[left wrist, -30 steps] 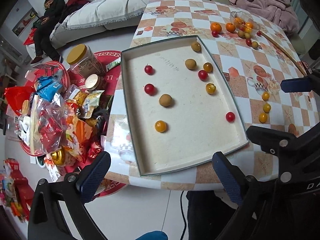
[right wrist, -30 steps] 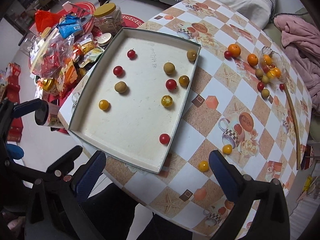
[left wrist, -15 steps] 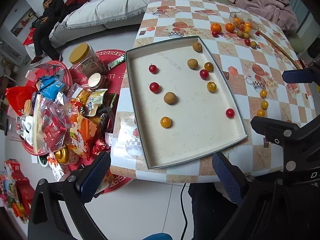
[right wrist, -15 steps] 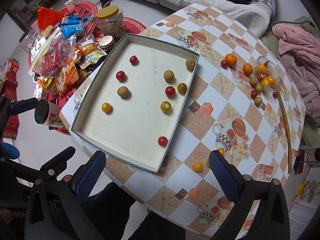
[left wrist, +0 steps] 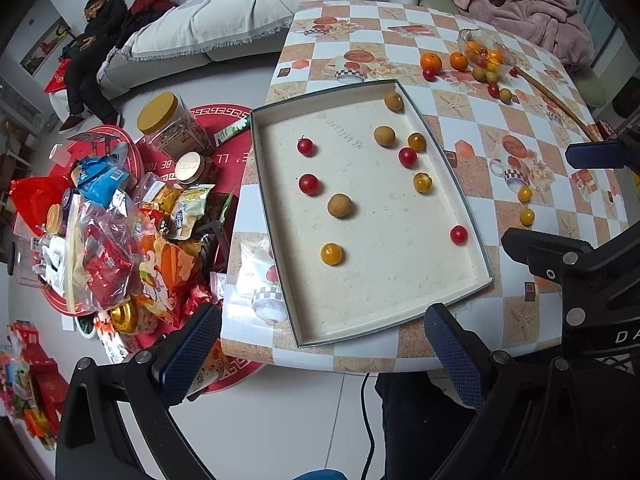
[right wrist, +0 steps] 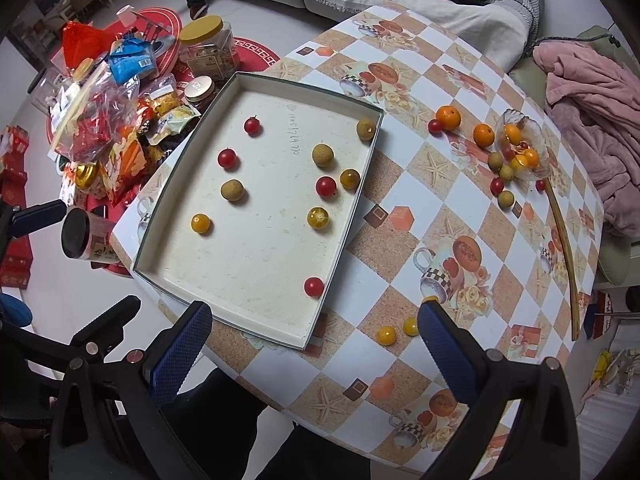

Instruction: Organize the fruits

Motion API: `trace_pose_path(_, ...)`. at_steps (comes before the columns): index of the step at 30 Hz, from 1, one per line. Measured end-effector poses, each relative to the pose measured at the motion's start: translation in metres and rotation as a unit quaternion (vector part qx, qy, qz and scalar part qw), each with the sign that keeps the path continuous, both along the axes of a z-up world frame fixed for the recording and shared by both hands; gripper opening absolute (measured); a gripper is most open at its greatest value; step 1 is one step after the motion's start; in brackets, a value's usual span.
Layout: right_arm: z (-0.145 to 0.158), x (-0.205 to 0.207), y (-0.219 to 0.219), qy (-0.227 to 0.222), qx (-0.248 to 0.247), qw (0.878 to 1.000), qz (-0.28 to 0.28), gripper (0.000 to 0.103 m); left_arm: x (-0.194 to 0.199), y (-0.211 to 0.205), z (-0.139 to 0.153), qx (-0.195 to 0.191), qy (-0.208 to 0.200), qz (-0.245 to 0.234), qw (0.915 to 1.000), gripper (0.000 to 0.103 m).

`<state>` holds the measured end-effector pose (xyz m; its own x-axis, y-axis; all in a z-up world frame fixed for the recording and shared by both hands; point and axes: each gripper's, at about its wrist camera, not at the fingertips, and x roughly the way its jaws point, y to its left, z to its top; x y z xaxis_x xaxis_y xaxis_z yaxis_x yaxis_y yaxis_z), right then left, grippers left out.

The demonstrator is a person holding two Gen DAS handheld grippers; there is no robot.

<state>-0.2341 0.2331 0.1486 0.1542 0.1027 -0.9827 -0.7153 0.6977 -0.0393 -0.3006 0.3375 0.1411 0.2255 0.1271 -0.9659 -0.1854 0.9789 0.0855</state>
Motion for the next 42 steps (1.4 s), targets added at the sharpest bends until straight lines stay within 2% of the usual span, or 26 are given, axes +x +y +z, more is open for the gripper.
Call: trace_pose_path(42,-0.001,0.002,0.003,-0.01,-0.007,1.0,-0.009,0.103,0.01,0.011,-0.003,-0.009,-0.005,-0.009,0.9999,0.102)
